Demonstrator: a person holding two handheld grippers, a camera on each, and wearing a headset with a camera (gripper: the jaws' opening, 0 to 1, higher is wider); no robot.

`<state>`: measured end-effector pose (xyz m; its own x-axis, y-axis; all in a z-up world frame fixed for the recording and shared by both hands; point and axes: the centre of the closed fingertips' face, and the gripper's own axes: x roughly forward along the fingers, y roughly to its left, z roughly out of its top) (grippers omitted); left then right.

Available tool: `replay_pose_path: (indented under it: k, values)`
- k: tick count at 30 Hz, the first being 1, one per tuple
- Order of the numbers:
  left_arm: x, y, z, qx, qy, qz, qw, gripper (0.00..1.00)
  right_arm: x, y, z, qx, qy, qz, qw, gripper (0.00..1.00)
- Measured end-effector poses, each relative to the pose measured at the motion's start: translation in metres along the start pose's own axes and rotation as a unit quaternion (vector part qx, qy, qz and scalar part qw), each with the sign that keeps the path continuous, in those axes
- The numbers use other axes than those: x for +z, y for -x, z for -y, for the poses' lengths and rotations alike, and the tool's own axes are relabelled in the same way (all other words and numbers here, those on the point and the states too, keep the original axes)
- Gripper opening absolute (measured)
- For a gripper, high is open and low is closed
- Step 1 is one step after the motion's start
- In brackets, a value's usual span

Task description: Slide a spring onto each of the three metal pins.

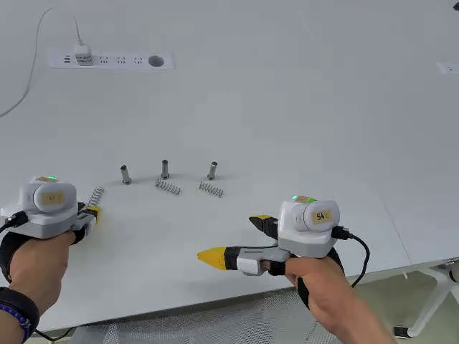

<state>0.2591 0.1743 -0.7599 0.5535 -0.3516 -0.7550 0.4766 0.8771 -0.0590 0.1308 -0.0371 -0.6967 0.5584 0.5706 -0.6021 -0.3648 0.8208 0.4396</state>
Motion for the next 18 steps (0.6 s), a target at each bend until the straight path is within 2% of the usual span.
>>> replay_pose_path:
  k: [3,7,10,18]
  values:
    - [0.0017,-0.0013,-0.0004,-0.002,-0.009,-0.002,1.0,0.19,-0.0003,-0.0003,-0.0003,0.0,0.0,0.0,1.0,0.93]
    - [0.0027,-0.0024,-0.0041,0.006,-0.04,-0.012,0.9991,0.16,-0.0002,-0.0007,-0.0016,0.0,0.001,0.0,1.0,0.93]
    - [0.0024,-0.0028,-0.004,0.004,-0.043,-0.014,0.999,0.11,0.0002,-0.0008,-0.0021,0.0,-0.001,0.001,1.0,0.93]
    - [-0.0032,0.0008,-0.0067,-0.007,-0.044,-0.02,0.9988,0.1,-0.0038,-0.0007,-0.0037,-0.001,-0.009,0.004,1.0,0.92]
